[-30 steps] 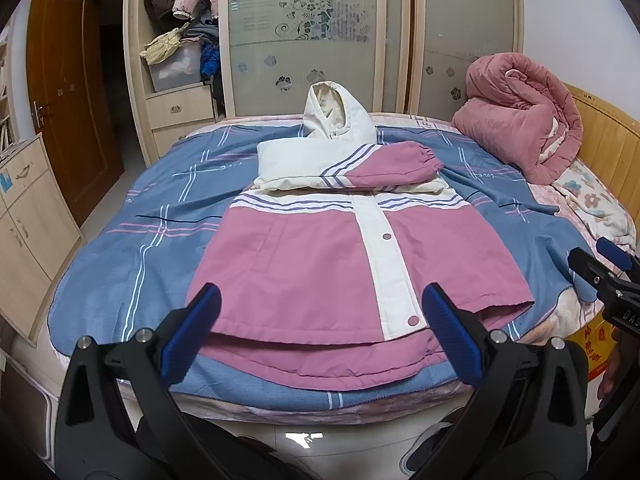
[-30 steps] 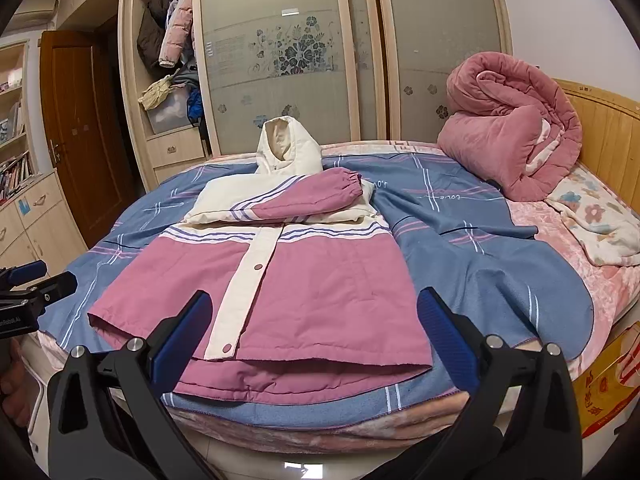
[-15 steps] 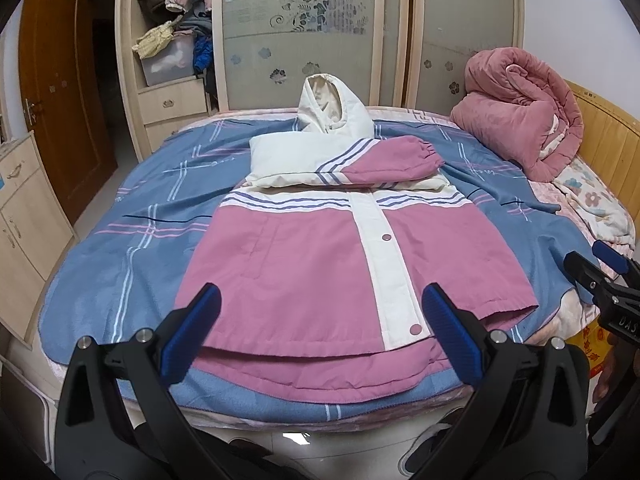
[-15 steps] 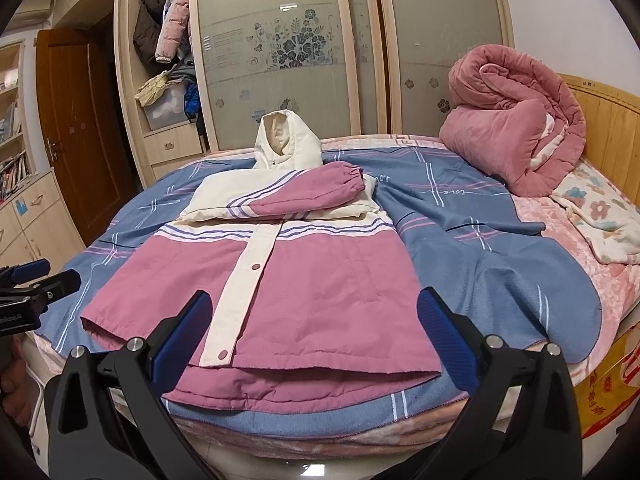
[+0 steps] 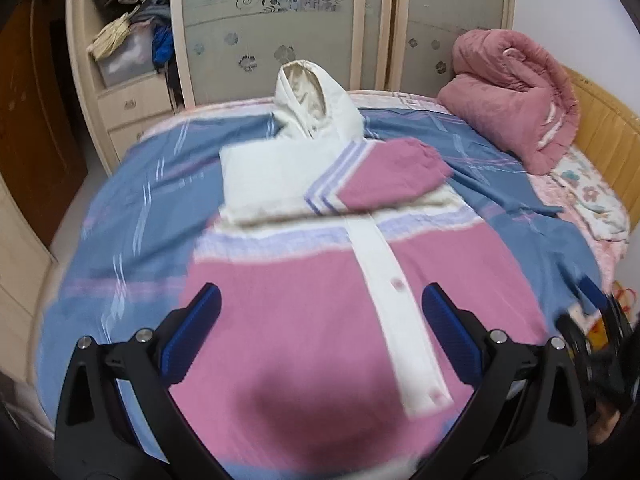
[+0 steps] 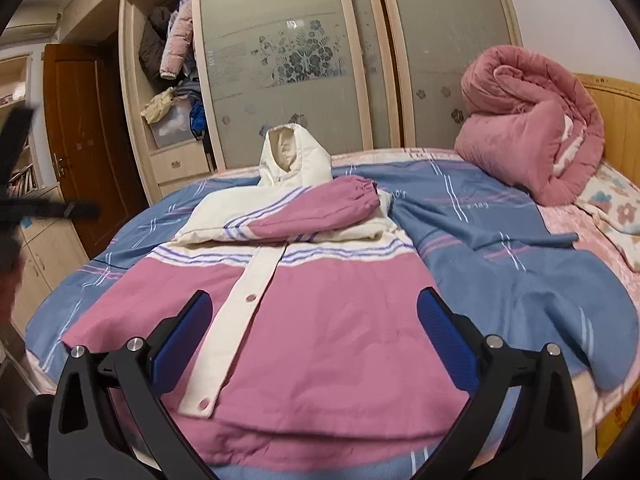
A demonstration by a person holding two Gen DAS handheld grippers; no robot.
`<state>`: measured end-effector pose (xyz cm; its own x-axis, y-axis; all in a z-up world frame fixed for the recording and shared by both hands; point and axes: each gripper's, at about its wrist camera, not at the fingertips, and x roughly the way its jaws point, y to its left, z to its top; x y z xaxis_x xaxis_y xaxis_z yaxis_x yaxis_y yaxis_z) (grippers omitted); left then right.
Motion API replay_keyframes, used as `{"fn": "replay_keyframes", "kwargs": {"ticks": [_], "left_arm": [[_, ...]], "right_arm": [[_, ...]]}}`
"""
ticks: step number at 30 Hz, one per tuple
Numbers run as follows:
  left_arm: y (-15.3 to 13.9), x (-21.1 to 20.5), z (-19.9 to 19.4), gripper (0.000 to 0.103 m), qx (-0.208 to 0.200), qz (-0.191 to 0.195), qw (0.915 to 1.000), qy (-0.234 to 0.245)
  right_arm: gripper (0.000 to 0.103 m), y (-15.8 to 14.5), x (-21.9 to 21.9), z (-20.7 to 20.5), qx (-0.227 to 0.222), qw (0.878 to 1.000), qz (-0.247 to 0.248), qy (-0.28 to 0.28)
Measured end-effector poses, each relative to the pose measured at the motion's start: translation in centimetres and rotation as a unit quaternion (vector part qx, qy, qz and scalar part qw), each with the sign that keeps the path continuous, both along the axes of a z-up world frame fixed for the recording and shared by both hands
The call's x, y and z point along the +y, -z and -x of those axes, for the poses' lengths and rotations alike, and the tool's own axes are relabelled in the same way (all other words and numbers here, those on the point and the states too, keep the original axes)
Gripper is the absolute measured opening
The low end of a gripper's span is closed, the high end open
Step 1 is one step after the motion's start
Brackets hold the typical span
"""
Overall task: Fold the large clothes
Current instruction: 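Reach the left tool to the white hood tip and grasp it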
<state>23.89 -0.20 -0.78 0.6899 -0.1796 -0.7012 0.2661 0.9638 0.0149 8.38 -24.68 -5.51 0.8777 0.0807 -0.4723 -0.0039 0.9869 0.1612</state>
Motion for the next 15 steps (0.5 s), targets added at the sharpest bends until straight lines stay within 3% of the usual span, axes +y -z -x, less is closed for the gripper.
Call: {"fn": "replay_keyframes", "kwargs": {"ticks": [2, 10, 15], "left_arm": [[-0.2, -0.3, -4.4, 0.101, 0.007, -0.017, 0.9998, -0.007], [1.0, -2.4, -27.9, 0.101, 0.053, -0.038, 0.9954, -0.071], [2.4, -5.9, -40.6, 0.101, 0.037, -0.091, 0.9907, -0.094]], "right_arm": [[0.102, 1.3, -0.2, -1.0, -0.015, 1.0, -0.004, -0.003], [0.102, 5.0, -2.7, -2.5, -0.054, 0.997, -0.046, -0.016], [0.102, 6.2, -5.7, -4.0, -0.04, 0.995, -0.096, -0.003]]}}
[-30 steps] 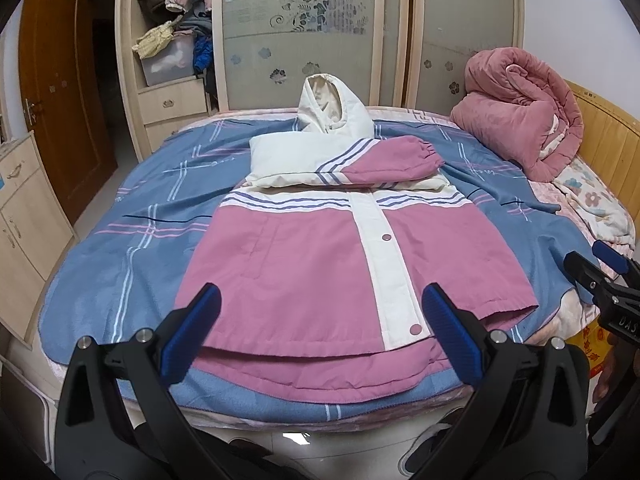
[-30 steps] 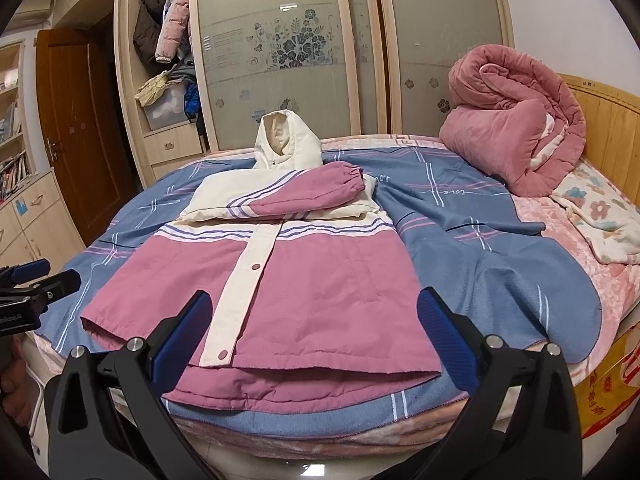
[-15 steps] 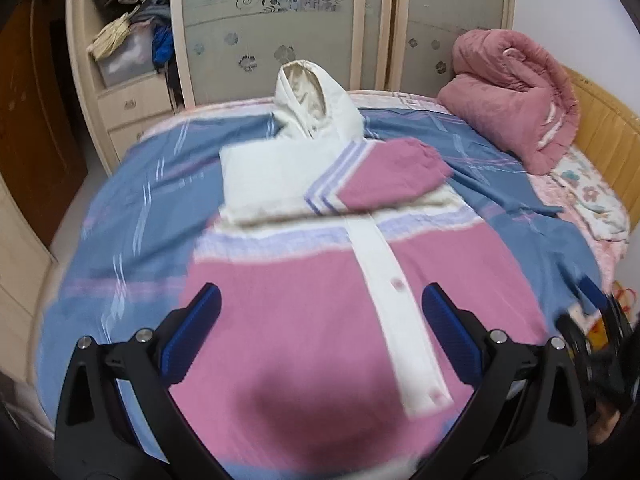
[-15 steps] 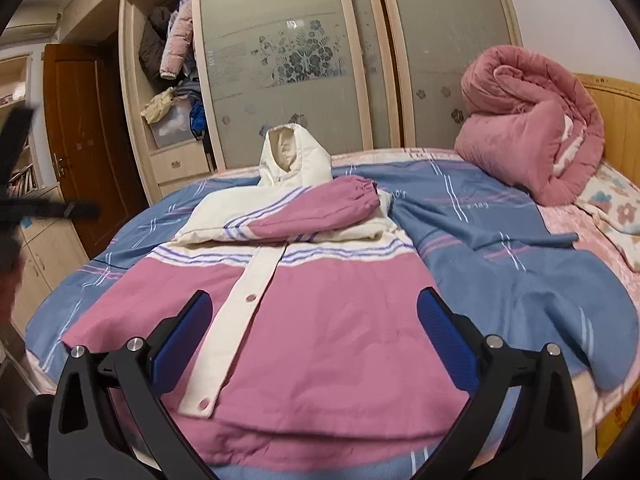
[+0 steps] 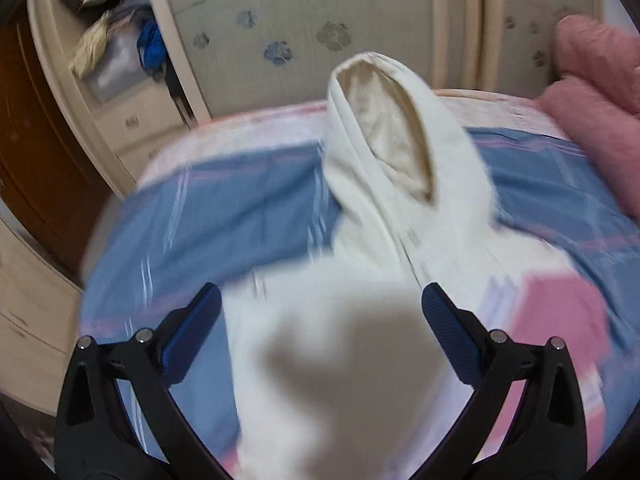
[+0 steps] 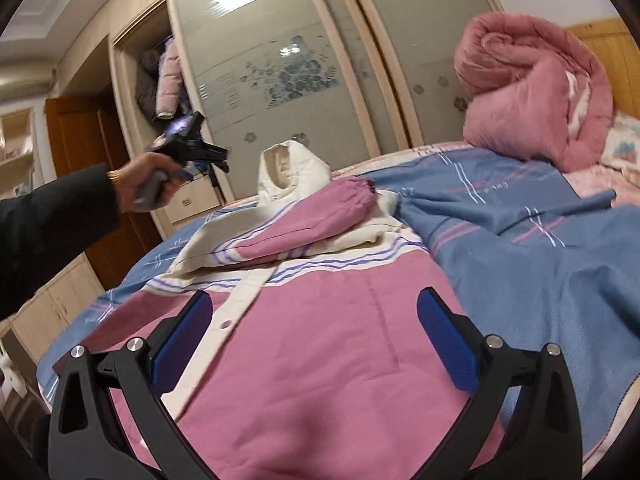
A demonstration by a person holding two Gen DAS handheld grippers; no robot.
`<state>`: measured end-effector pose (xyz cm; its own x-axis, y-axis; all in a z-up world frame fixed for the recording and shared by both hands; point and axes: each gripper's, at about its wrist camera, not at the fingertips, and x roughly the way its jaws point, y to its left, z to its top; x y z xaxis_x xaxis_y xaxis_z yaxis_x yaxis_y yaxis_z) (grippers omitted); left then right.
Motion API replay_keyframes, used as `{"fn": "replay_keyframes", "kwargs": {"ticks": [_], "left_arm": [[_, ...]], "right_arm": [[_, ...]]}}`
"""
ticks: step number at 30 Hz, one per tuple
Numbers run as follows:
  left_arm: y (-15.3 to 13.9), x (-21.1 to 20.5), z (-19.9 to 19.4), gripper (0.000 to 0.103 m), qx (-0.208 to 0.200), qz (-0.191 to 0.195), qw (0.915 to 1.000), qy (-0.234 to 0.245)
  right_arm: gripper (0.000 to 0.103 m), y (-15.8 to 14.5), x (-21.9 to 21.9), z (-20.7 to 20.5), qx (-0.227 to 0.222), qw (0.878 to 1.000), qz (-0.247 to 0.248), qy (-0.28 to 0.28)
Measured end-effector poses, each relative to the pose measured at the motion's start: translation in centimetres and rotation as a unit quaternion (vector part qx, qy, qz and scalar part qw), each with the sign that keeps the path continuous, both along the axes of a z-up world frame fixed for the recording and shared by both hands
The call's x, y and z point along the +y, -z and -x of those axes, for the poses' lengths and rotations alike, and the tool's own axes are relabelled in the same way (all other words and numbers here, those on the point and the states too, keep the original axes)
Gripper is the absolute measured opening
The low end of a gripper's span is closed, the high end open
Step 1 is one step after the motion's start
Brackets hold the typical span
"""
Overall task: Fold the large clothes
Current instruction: 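Reach the left tool to the white hood tip and grasp it, then fold the white hood down onto the folded sleeves with the left tool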
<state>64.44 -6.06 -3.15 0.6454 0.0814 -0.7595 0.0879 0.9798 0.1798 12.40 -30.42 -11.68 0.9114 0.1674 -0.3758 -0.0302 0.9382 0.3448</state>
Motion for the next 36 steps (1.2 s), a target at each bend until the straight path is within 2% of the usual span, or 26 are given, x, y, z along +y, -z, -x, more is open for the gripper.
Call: {"fn": "replay_keyframes", "kwargs": {"ticks": [6, 10, 11, 12, 13, 14, 15, 16, 18, 20, 22, 25, 27, 29, 30, 32, 36], "left_arm": [[1.1, -3.6, -11.3, 0.101, -0.009, 0.011, 0.9992, -0.037], [2.9, -5.9, -16.9, 0.101, -0.007, -0.035, 0.9975, -0.061], [3.0, -6.1, -17.6, 0.096, -0.009, -0.036, 0.997, -0.068], [3.4, -5.8, -18.5, 0.092, -0.005, -0.014, 0.997, -0.076], [3.8, -5.4, -19.1, 0.072, 0.005, 0.007, 0.9969, -0.078], [4.5, -4.8, -19.6, 0.03, 0.024, 0.029, 0.996, -0.081], [5.2, -4.3, -20.0, 0.009, 0.044, 0.039, 0.9944, -0.087], [5.2, -3.7, -19.8, 0.006, 0.046, 0.047, 0.9933, -0.095], [4.2, -2.7, -18.1, 0.004, 0.01, 0.074, 0.9934, -0.087], [3.1, -2.0, -16.1, 0.003, -0.005, 0.092, 0.993, -0.074], [1.4, -1.4, -12.5, 0.003, -0.028, 0.11, 0.9927, -0.041], [-0.8, -1.4, -6.4, 0.003, -0.045, 0.108, 0.993, 0.012], [-1.6, -0.9, -0.8, 0.003, -0.045, 0.113, 0.9913, 0.049], [-1.5, 0.4, 3.1, 0.003, -0.049, 0.124, 0.9892, 0.06], [-0.5, 1.8, 6.1, 0.003, -0.045, 0.131, 0.9886, 0.059], [2.5, 4.0, 9.6, 0.003, -0.019, 0.159, 0.9857, 0.052], [9.6, 7.0, 13.9, 0.008, 0.033, 0.198, 0.9794, 0.02]], "right_arm": [[0.102, 1.5, -2.3, -0.9, 0.025, 0.999, -0.036, 0.01], [0.102, 2.5, -2.9, -1.6, 0.048, 0.997, -0.053, 0.009], [0.102, 2.6, -2.8, -1.6, 0.051, 0.997, -0.053, 0.008], [0.102, 2.7, -2.7, -1.6, 0.052, 0.997, -0.052, 0.006], [0.102, 2.7, -2.6, -1.7, 0.052, 0.997, -0.052, 0.003], [0.102, 2.7, -2.5, -1.7, 0.052, 0.997, -0.05, 0.002], [0.102, 2.7, -2.5, -1.7, 0.052, 0.997, -0.05, 0.001], [0.102, 2.8, -2.5, -1.7, 0.052, 0.997, -0.051, 0.001], [0.102, 2.8, -2.6, -1.7, 0.053, 0.997, -0.055, 0.001], [0.102, 2.7, -2.7, -1.7, 0.052, 0.997, -0.059, -0.001], [0.102, 2.5, -2.7, -1.6, 0.048, 0.997, -0.059, -0.001], [0.102, 2.2, -2.6, -1.3, 0.042, 0.997, -0.06, -0.004], [0.102, 2.0, -2.2, -1.0, 0.036, 0.998, -0.056, -0.008], [0.102, 1.9, -1.9, -1.0, 0.035, 0.998, -0.055, -0.013], [0.102, 1.9, -1.7, -1.0, 0.037, 0.998, -0.056, -0.018], [0.102, 1.9, -1.5, -1.0, 0.039, 0.997, -0.054, -0.023], [0.102, 2.1, -0.3, -1.2, 0.048, 0.997, -0.046, -0.043]]}}
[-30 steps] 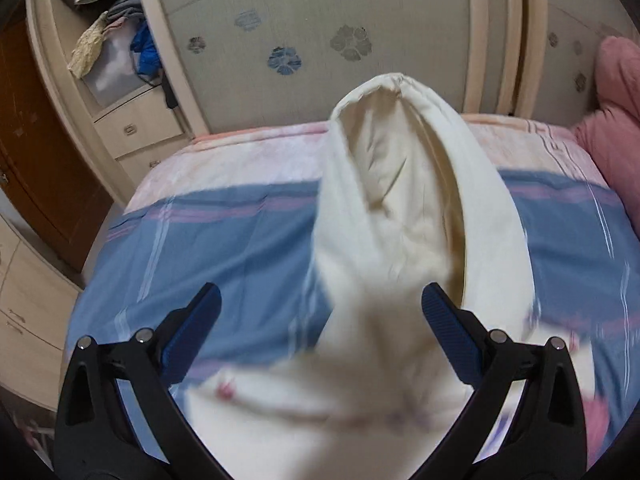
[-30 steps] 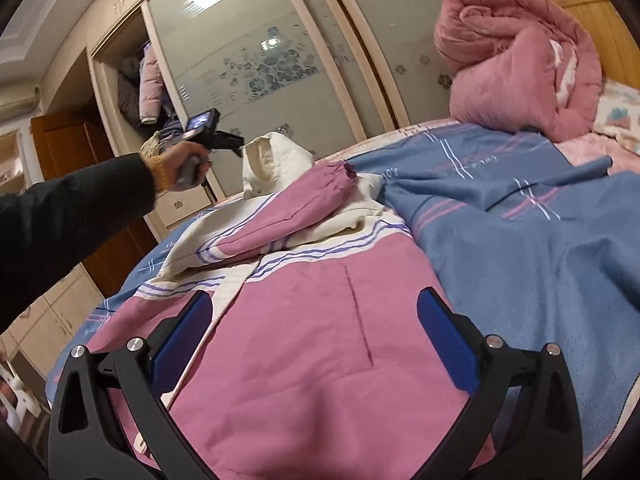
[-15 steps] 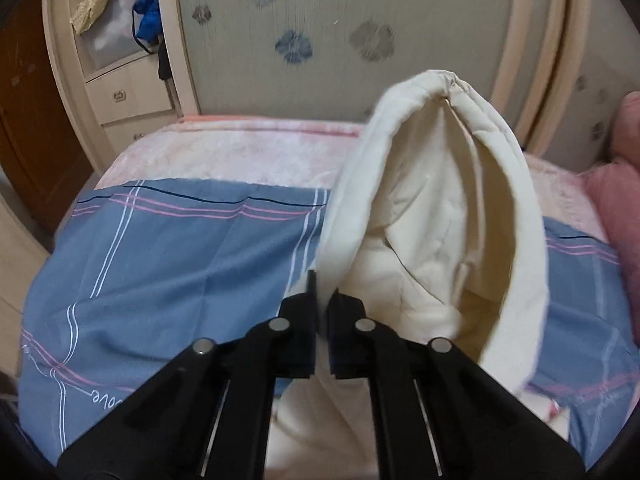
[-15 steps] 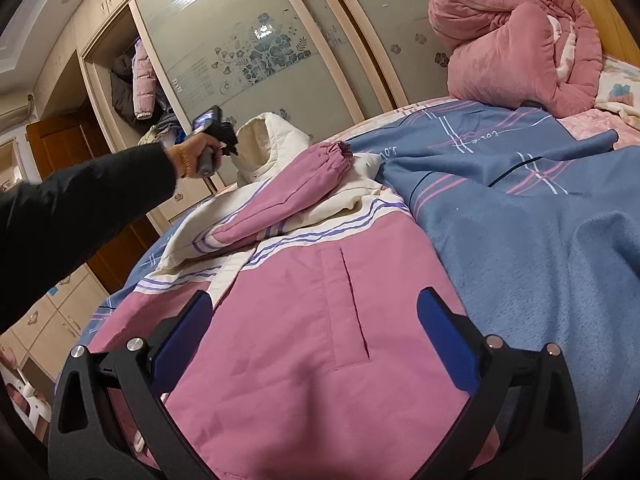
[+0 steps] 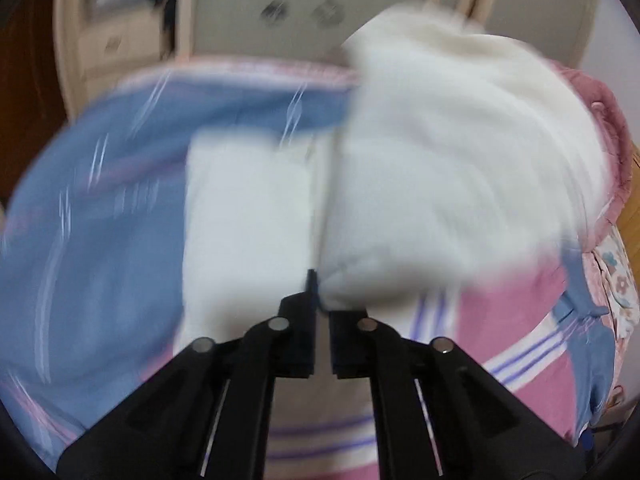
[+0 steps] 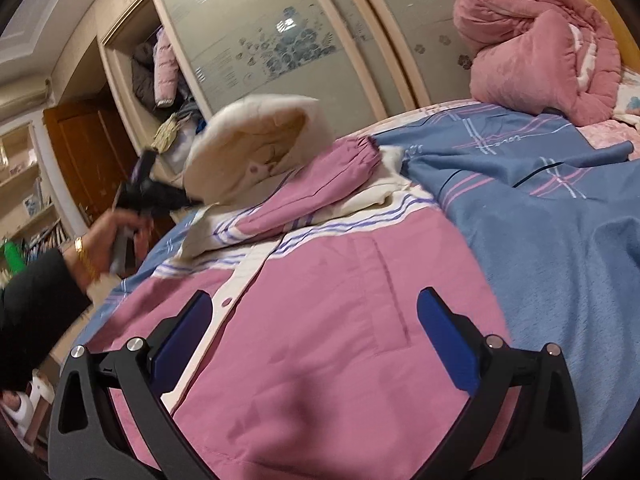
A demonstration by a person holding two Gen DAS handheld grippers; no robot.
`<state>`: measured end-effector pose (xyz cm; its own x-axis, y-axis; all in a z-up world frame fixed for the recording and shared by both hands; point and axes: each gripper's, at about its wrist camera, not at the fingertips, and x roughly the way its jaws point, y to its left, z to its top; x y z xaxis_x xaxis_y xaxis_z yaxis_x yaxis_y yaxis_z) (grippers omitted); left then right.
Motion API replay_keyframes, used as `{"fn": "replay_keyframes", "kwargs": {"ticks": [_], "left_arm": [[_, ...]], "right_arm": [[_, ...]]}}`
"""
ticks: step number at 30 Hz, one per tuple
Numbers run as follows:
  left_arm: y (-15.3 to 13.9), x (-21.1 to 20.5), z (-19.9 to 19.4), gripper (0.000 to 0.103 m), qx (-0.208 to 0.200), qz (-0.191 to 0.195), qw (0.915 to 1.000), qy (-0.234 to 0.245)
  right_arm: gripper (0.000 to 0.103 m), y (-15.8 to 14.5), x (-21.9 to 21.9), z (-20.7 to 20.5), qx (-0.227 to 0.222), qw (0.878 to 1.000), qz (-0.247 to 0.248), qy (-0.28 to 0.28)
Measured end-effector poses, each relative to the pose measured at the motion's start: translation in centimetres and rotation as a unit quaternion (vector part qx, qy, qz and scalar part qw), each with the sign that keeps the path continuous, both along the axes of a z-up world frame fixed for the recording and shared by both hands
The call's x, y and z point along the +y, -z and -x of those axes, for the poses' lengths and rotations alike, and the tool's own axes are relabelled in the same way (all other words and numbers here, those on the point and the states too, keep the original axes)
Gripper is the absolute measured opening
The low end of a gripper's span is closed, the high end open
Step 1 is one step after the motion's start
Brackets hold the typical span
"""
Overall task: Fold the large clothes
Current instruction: 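Fold the white hood down onto the folded sleeves with the left tool, then grasp the hood tip with the right tool and tuck it onto the chest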
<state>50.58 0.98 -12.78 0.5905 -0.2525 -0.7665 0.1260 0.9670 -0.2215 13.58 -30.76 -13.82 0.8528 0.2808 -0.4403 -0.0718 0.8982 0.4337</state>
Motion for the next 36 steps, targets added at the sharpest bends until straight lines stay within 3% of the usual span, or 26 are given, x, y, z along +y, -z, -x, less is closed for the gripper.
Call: {"fn": "replay_keyframes", "kwargs": {"ticks": [2, 4, 6, 7, 8, 9, 11, 14, 15, 18, 22, 27, 30, 36], "left_arm": [[2.9, 1.4, 1.0, 0.015, 0.022, 0.028, 0.9992, -0.02], [3.6, 2.1, 2.1, 0.019, 0.007, 0.043, 0.9988, -0.022], [2.4, 2.2, 4.4, 0.063, -0.033, 0.042, 0.9985, -0.014], [1.6, 2.2, 5.6, 0.097, -0.052, 0.034, 0.9978, -0.023], [0.4, 2.5, 7.4, 0.101, -0.083, 0.029, 0.9953, -0.039], [-1.4, 2.7, 10.5, 0.101, -0.133, 0.043, 0.9892, -0.042], [-3.4, 2.5, 14.1, 0.101, -0.164, 0.049, 0.9847, -0.032], [-6.0, 1.2, 20.2, 0.101, -0.212, 0.021, 0.977, -0.013], [-6.3, 0.2, 22.5, 0.101, -0.221, -0.007, 0.9752, -0.006], [-5.9, -1.8, 25.6, 0.101, -0.225, -0.048, 0.9733, 0.007], [-3.7, -3.0, 27.8, 0.101, -0.216, -0.019, 0.9757, 0.03], [-1.7, -3.6, 27.7, 0.101, -0.183, -0.02, 0.9821, 0.041], [-1.4, -1.9, 27.0, 0.101, -0.167, 0.016, 0.9856, 0.021], [-1.0, 0.1, 26.2, 0.101, -0.139, 0.054, 0.9888, 0.003]], "right_arm": [[0.102, 0.3, 0.7, -0.2, 0.008, 1.0, -0.001, -0.017], [0.102, 0.4, 1.4, -0.3, 0.012, 0.999, 0.002, -0.03], [0.102, 0.3, 1.9, 0.0, 0.003, 0.999, -0.003, -0.044], [0.102, 0.2, 2.0, 0.2, -0.002, 0.999, -0.009, -0.05], [0.102, 0.0, 2.0, 0.3, -0.005, 0.998, -0.018, -0.055], [0.102, -0.1, 1.9, 0.4, -0.004, 0.998, -0.028, -0.056], [0.102, -0.7, 1.3, 0.2, 0.005, 0.995, -0.079, -0.057], [0.102, -1.6, 0.4, -1.5, 0.027, 0.984, -0.164, -0.058], [0.102, -2.0, 0.2, -2.4, 0.032, 0.979, -0.192, -0.054], [0.102, -2.9, 0.2, -5.5, 0.04, 0.963, -0.262, -0.053], [0.099, -2.3, 1.1, -10.4, 0.076, 0.933, -0.348, -0.048], [0.069, 0.6, 2.3, -17.8, 0.112, 0.897, -0.427, -0.02], [0.063, 2.8, 2.5, -21.5, 0.132, 0.875, -0.465, 0.009], [0.055, 5.2, 4.1, -26.3, 0.144, 0.867, -0.476, 0.035]]}}
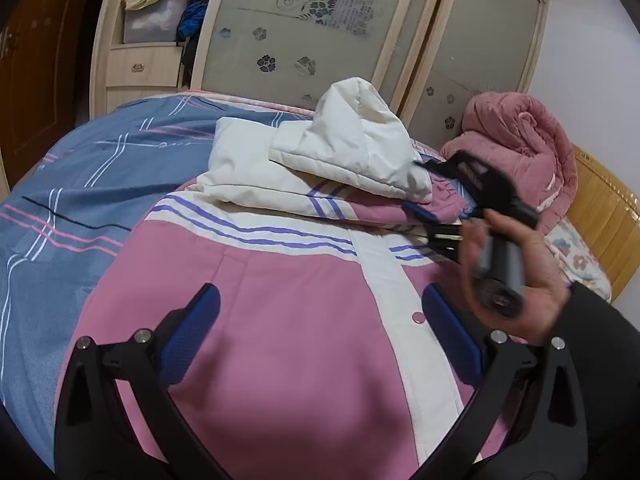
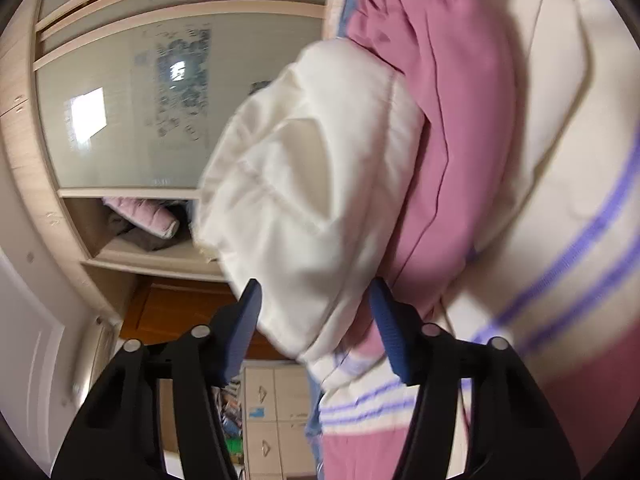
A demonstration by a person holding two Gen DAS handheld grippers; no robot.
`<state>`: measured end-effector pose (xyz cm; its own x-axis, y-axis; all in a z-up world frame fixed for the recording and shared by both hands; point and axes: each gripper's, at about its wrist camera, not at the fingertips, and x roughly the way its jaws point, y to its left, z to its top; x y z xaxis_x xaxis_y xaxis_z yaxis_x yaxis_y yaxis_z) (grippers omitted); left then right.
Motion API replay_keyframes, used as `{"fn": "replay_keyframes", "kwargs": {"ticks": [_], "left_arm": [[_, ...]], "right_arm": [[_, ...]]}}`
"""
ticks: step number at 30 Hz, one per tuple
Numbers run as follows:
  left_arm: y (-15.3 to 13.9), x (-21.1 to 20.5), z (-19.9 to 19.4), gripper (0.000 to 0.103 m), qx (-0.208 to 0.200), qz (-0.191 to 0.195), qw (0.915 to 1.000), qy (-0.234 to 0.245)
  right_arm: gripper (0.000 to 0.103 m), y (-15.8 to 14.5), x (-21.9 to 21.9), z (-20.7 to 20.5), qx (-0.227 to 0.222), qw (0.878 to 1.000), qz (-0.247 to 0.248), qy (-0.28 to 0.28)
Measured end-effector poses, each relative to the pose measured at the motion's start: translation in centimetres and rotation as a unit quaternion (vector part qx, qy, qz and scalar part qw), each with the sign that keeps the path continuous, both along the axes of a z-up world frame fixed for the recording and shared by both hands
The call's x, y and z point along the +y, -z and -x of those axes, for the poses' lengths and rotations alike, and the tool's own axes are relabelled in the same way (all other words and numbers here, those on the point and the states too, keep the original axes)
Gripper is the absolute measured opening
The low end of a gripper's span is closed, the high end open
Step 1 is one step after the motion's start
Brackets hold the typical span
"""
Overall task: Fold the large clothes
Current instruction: 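Grasp the hood tip with the right tool and tuck it onto the chest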
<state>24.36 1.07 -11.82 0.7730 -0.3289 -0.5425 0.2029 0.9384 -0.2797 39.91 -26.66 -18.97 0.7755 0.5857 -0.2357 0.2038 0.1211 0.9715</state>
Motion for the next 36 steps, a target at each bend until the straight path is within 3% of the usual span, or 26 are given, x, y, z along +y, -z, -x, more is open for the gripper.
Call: {"fn": "replay_keyframes", "kwargs": {"ticks": [2, 4, 9, 14, 17, 19, 23, 26, 28, 30, 35, 36], "left_arm": [[-0.1, 0.1, 0.0, 0.101, -0.005, -0.004, 1.0, -0.003], [-0.3, 0.0, 0.0, 0.101, -0.009, -0.015, 0.9998, -0.003], [-0.5, 0.2, 0.2, 0.101, -0.012, -0.014, 0.9998, -0.001], [-0.5, 0.8, 0.0, 0.101, -0.005, -0.005, 1.0, -0.005], [-0.3, 0.9, 0.0, 0.101, 0.001, -0.005, 1.0, -0.008], [-0.2, 0.9, -0.1, 0.101, 0.004, -0.006, 0.9999, -0.007], [-0.2, 0.5, -0.1, 0.101, 0.006, -0.011, 0.9999, -0.004], [-0.3, -0.1, -0.1, 0.101, 0.005, -0.019, 0.9998, -0.001], [-0.3, -0.5, -0.1, 0.101, 0.002, -0.028, 0.9996, 0.001], [-0.3, -0.7, 0.1, 0.101, -0.002, -0.04, 0.9992, 0.002], [-0.3, -0.2, 0.4, 0.101, -0.002, -0.044, 0.999, -0.001], [-0.3, 0.0, 0.5, 0.101, -0.001, -0.042, 0.9991, -0.002]], "right_arm": [[0.043, 1.1, 0.4, -1.0, 0.013, 1.0, -0.01, 0.02], [0.013, 1.2, 0.9, -1.0, 0.02, 0.999, 0.009, 0.039], [0.009, -1.2, 4.4, 0.2, -0.002, 0.999, 0.041, 0.014], [0.008, -3.2, 7.9, 2.4, -0.005, 0.993, 0.115, -0.032], [0.008, -2.1, 6.1, 3.7, 0.029, 0.987, 0.159, -0.016], [0.008, -1.3, 4.1, 4.4, 0.048, 0.986, 0.161, 0.006], [0.009, -0.4, 3.9, 4.5, 0.05, 0.984, 0.168, -0.022], [0.019, -1.0, 4.0, 3.8, 0.035, 0.984, 0.17, -0.033], [0.055, -1.3, 3.5, 3.9, 0.029, 0.986, 0.164, -0.032], [0.07, -2.0, 3.4, 5.0, 0.012, 0.99, 0.133, -0.037], [0.075, -6.0, 2.9, 10.0, -0.044, 0.981, 0.173, -0.074], [0.077, -7.5, 2.7, 12.1, -0.06, 0.974, 0.201, -0.081]]}}
